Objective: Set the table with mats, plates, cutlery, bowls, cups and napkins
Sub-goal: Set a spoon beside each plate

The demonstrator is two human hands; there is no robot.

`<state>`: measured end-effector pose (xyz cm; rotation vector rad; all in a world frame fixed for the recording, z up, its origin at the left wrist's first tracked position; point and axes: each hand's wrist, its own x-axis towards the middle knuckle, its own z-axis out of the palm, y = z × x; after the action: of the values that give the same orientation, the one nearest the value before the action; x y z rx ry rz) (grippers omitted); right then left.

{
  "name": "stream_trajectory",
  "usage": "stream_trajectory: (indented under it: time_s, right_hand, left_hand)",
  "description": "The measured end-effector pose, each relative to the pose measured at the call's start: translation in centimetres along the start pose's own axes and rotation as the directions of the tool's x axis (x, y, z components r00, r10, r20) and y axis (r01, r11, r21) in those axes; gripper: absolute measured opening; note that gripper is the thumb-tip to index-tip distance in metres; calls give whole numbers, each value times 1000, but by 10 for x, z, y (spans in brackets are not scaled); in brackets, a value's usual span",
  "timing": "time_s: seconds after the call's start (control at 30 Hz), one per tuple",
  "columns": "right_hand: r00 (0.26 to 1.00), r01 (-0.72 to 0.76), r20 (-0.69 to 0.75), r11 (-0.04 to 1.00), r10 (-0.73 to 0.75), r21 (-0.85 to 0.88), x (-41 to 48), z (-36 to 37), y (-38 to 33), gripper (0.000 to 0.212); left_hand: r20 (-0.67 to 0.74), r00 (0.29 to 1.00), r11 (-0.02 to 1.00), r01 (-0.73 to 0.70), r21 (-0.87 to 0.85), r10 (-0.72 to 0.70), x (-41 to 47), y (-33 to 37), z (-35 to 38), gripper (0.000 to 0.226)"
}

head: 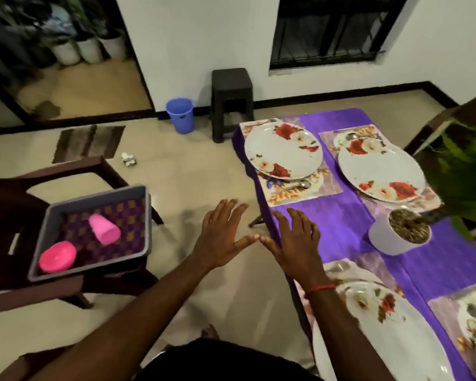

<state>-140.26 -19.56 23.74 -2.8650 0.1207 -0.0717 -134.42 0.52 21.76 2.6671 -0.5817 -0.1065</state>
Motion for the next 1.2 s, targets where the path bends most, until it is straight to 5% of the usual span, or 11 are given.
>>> stream_trajectory:
  time_s: [0.47, 0.77, 0.87, 1.2]
  right_hand:
    - [863, 453, 221, 889, -455, 64, 126, 54, -144, 77]
    - [622, 726, 311, 678, -718, 115, 220, 95, -215, 63]
    - [565, 761, 337, 633, -753, 142, 248, 106, -228, 66]
    - [364, 835, 401, 485, -841, 259, 284, 150, -300, 72]
  left_hand:
    - [-59, 914, 915, 396, -79, -401, -23, -141, -53, 93]
    - [-112, 760, 768, 635, -83, -641, -4, -201, -65, 82]
    - [-135, 730, 740, 670, -58, -670, 6, -210, -68, 80]
    - [-137, 475, 494, 847, -196, -869, -14, -243, -71, 85]
